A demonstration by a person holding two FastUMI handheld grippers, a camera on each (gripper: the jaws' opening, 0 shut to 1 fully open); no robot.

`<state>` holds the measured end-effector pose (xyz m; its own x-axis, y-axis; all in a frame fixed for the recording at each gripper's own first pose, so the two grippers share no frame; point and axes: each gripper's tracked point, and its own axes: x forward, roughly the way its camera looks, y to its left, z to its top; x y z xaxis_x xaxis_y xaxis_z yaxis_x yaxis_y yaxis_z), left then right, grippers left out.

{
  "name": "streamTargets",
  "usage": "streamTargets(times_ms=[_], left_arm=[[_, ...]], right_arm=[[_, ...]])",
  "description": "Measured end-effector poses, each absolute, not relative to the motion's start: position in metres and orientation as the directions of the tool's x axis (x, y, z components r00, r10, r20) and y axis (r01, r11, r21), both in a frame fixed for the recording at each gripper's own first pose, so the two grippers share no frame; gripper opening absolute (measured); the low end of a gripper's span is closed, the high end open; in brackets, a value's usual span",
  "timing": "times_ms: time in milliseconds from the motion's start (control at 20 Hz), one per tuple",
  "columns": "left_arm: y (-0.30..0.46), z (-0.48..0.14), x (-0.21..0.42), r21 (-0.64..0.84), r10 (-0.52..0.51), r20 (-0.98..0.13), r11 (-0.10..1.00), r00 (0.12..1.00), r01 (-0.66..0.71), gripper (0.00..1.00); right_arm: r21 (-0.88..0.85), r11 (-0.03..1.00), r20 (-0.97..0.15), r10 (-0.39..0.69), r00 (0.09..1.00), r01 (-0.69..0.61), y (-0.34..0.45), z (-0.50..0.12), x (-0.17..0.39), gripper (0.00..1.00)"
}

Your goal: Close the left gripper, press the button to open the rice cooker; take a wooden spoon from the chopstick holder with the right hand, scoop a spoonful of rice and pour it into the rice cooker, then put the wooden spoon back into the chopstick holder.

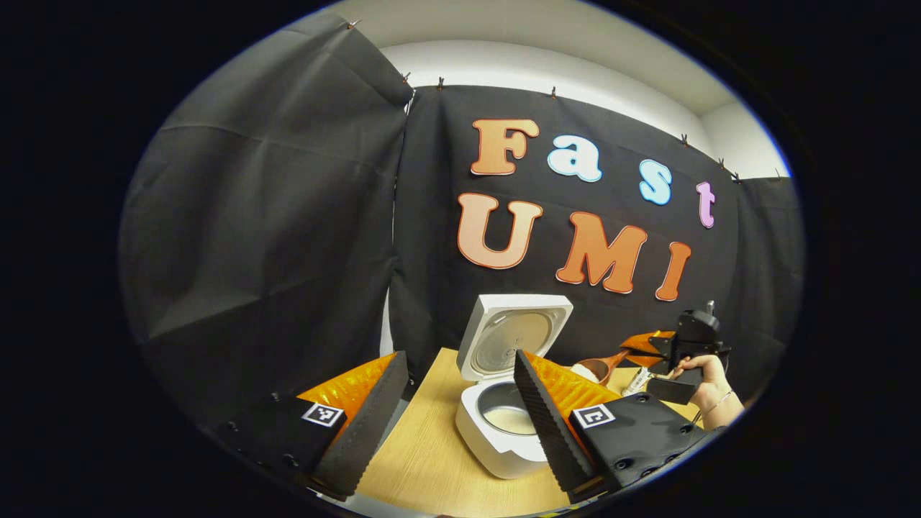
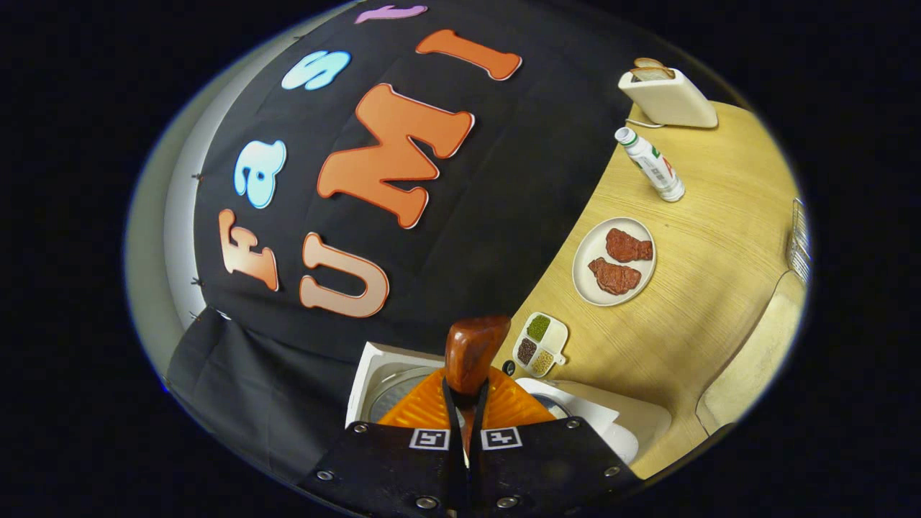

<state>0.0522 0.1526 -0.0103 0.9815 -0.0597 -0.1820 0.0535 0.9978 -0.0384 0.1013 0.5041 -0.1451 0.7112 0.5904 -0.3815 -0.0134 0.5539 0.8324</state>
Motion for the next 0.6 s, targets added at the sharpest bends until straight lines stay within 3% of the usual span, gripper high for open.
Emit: streamTargets(times_ms=[600], left_arm=[[0.158, -0.002, 0.054, -0.033, -0.090, -0.151, 0.996, 0.984, 0.086, 1.00]], right_arm=[[0.687, 0.707, -0.376, 0.545, 0.749, -0.169, 0.528, -0.142, 0.105, 0.02]])
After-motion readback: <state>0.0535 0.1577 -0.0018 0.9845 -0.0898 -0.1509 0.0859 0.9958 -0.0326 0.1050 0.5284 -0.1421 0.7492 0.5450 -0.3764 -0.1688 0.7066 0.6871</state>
